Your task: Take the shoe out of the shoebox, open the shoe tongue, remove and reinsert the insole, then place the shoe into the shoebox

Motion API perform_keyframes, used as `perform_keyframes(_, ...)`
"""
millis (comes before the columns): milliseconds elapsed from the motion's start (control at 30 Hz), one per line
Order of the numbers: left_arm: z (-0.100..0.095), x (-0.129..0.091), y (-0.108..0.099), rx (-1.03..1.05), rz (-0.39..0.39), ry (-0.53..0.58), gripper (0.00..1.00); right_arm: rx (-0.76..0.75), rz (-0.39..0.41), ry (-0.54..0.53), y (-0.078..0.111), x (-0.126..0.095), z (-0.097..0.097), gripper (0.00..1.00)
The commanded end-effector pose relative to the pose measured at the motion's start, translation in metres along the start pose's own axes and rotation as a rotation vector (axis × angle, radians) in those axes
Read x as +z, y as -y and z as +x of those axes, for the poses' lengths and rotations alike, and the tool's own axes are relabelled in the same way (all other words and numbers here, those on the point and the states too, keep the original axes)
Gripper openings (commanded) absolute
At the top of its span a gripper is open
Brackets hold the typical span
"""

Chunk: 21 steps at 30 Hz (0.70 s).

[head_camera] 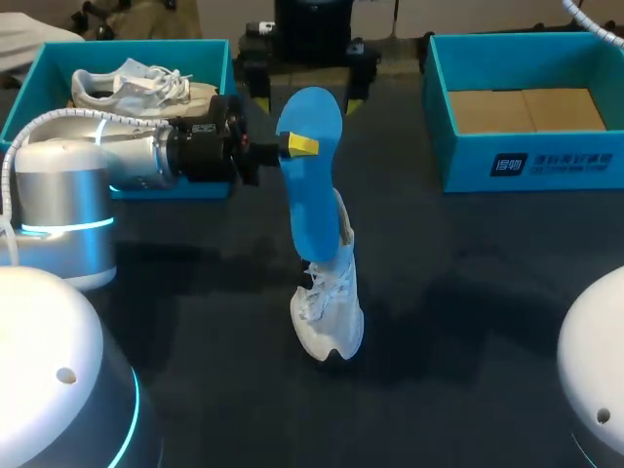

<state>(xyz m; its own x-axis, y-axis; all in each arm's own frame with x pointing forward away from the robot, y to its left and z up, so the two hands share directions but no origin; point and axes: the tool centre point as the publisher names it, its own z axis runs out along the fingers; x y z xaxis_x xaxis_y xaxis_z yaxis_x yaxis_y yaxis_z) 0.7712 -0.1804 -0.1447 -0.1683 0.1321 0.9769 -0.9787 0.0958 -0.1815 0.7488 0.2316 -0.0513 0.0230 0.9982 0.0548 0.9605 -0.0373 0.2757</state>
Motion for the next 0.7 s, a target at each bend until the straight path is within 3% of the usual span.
perform_keyframes(33, 0.0, 0.0, -0.001, 0.001, 0.002, -0.001, 0.0, 0.046, 0.002, 0.001, 0.011, 0.005, -0.002, 1.0)
perform_keyframes(467, 0.0, 0.0, -0.001, 0.001, 0.002, -0.001, 0.0, 0.059, 0.053, -0.002, 0.022, 0.014, 0.008, 1.0)
perform_keyframes(700, 0.0, 0.0, -0.001, 0.001, 0.002, -0.001, 0.0, 0.032, 0.024, -0.134, 0.021, 0.01, 0.001, 1.0)
